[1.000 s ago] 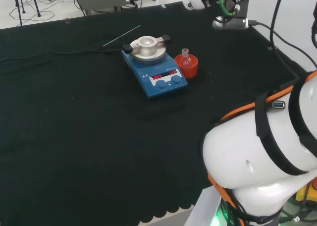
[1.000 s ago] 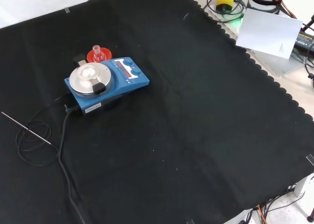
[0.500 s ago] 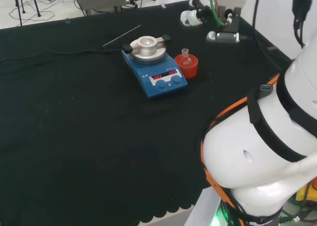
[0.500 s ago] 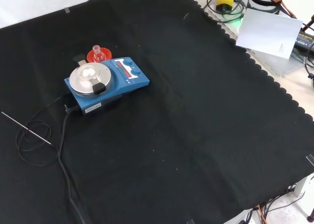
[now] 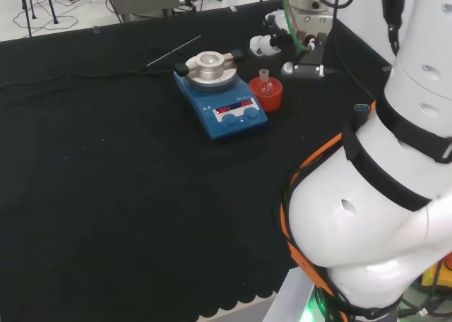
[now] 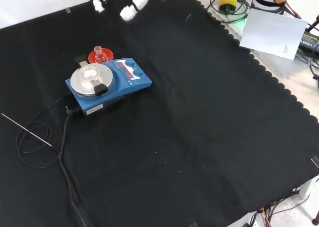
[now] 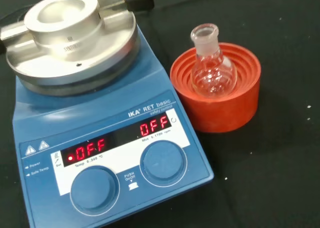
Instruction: Pick up the round-bottom flask.
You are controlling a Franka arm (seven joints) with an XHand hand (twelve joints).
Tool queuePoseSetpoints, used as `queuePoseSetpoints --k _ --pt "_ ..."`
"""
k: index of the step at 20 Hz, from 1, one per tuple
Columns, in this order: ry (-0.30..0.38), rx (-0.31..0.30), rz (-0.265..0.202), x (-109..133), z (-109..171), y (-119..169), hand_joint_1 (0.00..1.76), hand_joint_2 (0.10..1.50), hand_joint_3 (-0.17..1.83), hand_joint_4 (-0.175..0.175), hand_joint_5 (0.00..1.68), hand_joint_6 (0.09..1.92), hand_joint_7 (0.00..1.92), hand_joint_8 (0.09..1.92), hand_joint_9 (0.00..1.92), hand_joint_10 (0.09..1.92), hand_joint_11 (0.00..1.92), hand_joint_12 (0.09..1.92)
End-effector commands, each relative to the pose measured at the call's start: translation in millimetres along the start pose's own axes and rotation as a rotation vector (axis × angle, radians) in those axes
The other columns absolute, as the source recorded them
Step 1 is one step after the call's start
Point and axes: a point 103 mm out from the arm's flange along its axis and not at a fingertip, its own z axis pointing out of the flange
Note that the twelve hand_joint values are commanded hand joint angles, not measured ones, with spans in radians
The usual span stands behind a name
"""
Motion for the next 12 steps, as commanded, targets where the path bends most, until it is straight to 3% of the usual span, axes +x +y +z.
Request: queuePoseSetpoints --k 1,8,12 --pt "0.022 -0.017 0.036 -13 31 38 0.53 1.13 0.12 -0.052 0.4 0.09 0.03 0.49 0.12 0.71 0.0 0.98" --pt "0.072 -0.032 0.073 -31 52 49 0.59 1.07 0.12 -0.053 0.42 0.09 0.04 0.51 0.15 0.72 0.0 1.06" --pt "0.106 -0.074 0.072 -37 62 52 0.65 1.03 0.12 -0.049 0.45 0.09 0.05 0.53 0.19 0.74 0.0 1.12"
